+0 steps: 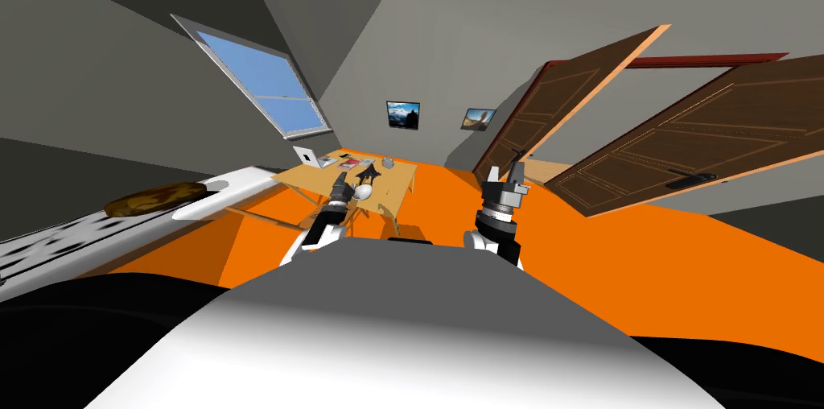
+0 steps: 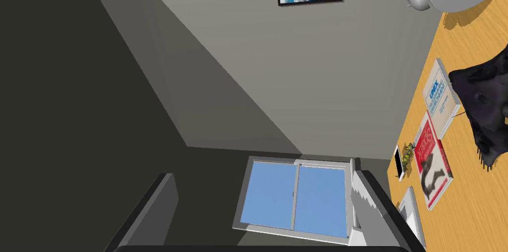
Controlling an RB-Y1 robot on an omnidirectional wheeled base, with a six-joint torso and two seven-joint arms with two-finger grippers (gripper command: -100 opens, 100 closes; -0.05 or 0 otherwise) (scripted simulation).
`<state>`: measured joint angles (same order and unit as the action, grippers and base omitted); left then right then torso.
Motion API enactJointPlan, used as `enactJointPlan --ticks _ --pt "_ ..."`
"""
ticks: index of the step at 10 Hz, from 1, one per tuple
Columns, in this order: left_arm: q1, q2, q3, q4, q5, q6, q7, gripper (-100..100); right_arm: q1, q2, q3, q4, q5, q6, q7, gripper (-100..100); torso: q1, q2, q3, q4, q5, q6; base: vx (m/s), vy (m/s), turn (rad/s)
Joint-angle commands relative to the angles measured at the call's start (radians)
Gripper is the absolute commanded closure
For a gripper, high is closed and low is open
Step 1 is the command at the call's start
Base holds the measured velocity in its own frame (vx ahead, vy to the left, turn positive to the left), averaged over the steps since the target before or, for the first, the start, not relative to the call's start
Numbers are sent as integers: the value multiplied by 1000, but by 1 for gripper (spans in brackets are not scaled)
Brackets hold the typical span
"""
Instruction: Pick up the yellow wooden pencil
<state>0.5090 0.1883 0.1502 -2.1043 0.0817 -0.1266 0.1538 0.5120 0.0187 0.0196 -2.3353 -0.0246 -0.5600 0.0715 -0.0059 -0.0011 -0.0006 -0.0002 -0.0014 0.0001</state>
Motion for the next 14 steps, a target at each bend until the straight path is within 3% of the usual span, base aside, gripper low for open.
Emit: enactJointPlan --ticks 1,4,5,6,7,8,9,10,11,14 --pt "-8 12 12 19 17 43 6 -100 0 0 0 0 0 0 0 0 0 0 0 0 0 0 13 -73 10" --pt "-24 40 46 92 77 127 26 -100 0 0 0 0 0 0 0 0 1 0 0 0 0 0 15 -81 19" --pt "-24 40 46 92 77 140 26 -100 0 0 0 0 0 0 0 0 1 0 0 0 0 0 18 -72 15" --pt "-32 54 63 131 108 176 37 -100 0 0 0 0 0 0 0 0 1 0 0 0 0 0 36 -79 22" --pt "-32 54 63 131 108 191 37 -100 0 0 0 0 0 0 0 0 1 -1 -1 0 0 0 30 -73 13" --pt "-43 68 79 168 139 233 50 -100 0 0 0 0 0 0 0 0 1 -1 -1 0 0 0 19 -92 14" --pt "-43 68 79 172 139 242 50 -100 0 0 0 0 0 0 0 0 0 -1 0 0 0 0 20 -81 16" --pt "-54 81 95 214 170 274 64 -100 0 0 0 0 0 0 0 0 1 -1 0 0 0 0 25 -98 17" --pt "-54 81 95 214 170 295 64 -100 0 0 0 0 0 0 0 0 0 -1 -1 0 0 0 29 -88 12" --pt "-80 108 123 303 231 370 95 -100 0 0 0 0 0 0 0 0 1 -2 -1 0 0 0 47 -80 15"
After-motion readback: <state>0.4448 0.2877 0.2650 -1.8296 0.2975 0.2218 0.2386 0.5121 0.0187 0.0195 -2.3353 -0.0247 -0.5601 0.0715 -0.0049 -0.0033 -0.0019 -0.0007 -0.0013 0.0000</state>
